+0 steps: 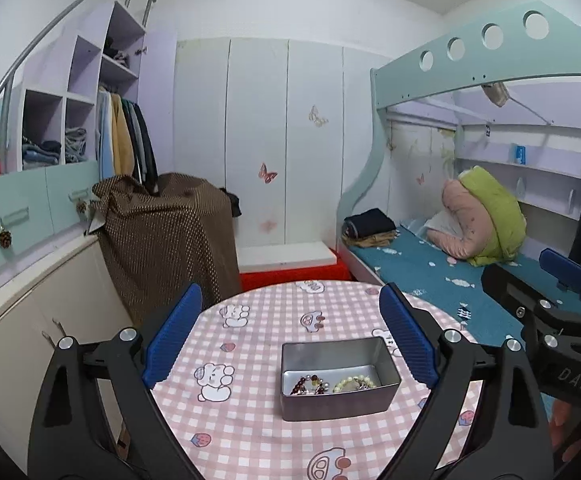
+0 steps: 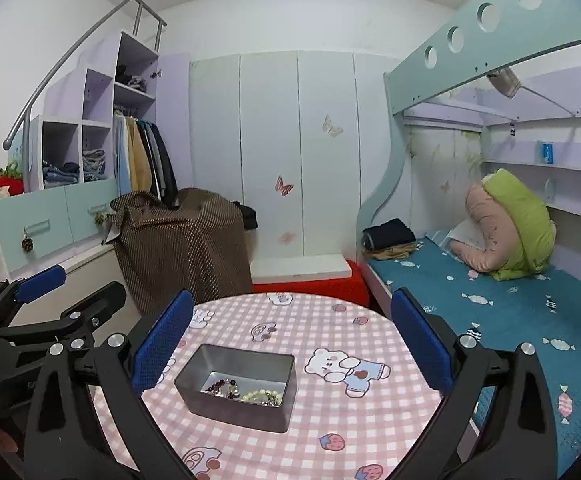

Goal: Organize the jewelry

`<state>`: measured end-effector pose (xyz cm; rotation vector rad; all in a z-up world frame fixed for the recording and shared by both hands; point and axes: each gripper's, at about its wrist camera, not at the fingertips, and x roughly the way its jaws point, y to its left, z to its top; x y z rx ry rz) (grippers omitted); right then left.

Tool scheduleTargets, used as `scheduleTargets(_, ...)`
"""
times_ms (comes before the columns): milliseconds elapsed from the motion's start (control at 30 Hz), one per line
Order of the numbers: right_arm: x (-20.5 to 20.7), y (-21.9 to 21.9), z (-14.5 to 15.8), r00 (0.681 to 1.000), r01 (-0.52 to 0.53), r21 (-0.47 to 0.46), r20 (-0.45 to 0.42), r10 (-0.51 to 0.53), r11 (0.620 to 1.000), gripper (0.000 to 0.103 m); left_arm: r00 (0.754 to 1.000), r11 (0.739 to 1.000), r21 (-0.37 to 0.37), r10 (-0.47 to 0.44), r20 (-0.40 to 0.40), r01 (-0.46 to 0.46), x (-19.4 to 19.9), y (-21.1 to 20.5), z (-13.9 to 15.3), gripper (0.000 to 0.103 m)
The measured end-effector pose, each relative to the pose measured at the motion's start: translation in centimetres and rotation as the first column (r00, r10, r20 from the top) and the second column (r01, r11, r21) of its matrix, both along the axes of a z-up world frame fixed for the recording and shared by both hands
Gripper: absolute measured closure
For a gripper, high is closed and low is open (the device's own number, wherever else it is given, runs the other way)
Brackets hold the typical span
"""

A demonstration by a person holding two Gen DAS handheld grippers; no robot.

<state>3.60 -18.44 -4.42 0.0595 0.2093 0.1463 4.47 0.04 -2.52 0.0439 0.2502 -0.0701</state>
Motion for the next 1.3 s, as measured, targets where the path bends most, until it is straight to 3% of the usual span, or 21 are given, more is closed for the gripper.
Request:
scheduleTargets(433,-1.7,-0.4,0.6,0.998,0.019,0.005,0.056,-0.019,1.0,0.007,0.999,1.0,0.007,0.013,0.044,-0.013,-2.3,-0.5,1.1,0.012)
scheduleTargets(1300,-2.1,-0.3,0.4,0.999,0.018,0.004,0.041,-0.018,1.0,0.007,0.999,1.0,0.017,0.018,0.034,-0.019,-2.3,-0.4,1.0,0.012)
